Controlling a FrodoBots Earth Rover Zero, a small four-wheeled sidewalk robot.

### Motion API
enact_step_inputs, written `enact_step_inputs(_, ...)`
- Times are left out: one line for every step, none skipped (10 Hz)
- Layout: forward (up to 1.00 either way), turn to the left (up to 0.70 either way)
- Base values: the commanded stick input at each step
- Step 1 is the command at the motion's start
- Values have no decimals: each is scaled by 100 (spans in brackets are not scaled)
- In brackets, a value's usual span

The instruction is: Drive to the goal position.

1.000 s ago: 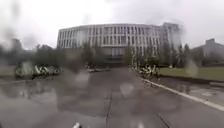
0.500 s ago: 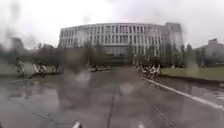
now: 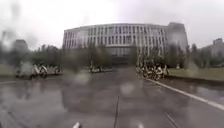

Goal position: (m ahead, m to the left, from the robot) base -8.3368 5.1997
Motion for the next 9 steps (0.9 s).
enact_step_inputs(70, -13)
enact_step_inputs(70, -13)
enact_step_inputs(70, -13)
enact_step_inputs(70, -13)
enact_step_inputs(70, -7)
enact_step_inputs(70, -1)
enact_step_inputs(70, 1)
enact_step_inputs(70, 1)
enact_step_inputs(70, 1)
